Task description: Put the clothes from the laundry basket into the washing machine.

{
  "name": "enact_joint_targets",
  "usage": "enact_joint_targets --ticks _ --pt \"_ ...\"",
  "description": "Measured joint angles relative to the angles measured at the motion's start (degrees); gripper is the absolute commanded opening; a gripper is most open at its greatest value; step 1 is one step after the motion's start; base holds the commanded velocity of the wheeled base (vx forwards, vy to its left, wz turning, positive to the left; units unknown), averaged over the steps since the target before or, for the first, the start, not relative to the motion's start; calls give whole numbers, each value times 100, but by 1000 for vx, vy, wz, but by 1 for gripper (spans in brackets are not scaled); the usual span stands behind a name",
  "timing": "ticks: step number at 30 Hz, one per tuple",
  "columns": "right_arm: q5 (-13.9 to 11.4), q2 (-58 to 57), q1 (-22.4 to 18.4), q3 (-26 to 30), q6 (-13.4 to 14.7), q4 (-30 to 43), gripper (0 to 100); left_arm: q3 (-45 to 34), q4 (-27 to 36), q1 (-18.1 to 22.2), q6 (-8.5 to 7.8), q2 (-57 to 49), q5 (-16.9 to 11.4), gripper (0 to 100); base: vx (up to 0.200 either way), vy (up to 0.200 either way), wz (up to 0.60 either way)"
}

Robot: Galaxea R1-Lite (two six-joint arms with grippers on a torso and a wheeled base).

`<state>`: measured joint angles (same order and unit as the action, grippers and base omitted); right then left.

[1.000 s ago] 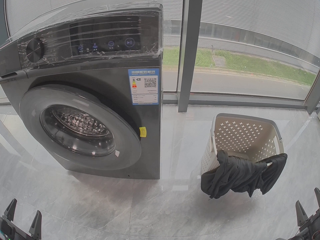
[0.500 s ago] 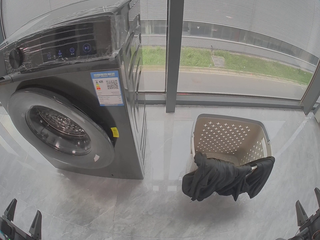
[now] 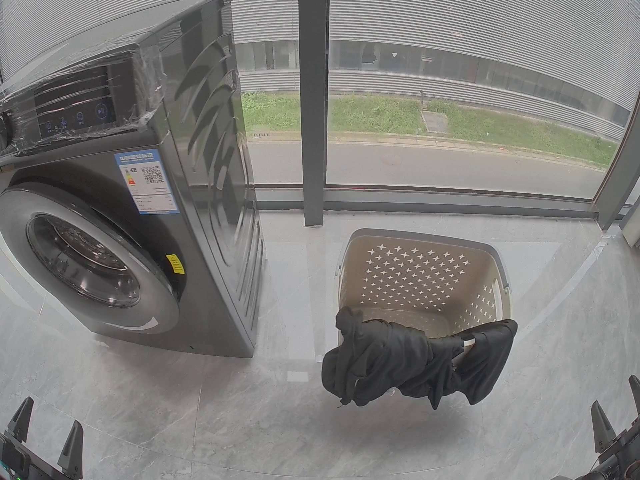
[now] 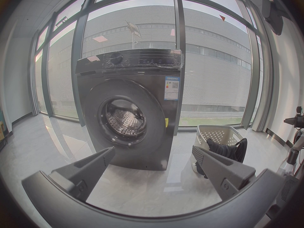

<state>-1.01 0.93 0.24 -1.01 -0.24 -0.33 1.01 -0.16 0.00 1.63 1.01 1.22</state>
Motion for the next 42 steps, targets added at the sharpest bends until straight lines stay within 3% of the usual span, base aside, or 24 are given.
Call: enact_joint_targets --ticks 5,23,32,42 --pt "0 0 0 0 0 1 100 0 0 0 0 0 -2 100 0 -200 0" --pt "0 0 0 0 0 1 100 0 0 0 2 0 0 100 0 0 0" --pt "-2 0 0 0 0 0 100 0 0 0 0 0 -2 100 200 0 0" --pt "-2 0 0 0 0 0 100 0 0 0 0 0 0 100 0 -20 0"
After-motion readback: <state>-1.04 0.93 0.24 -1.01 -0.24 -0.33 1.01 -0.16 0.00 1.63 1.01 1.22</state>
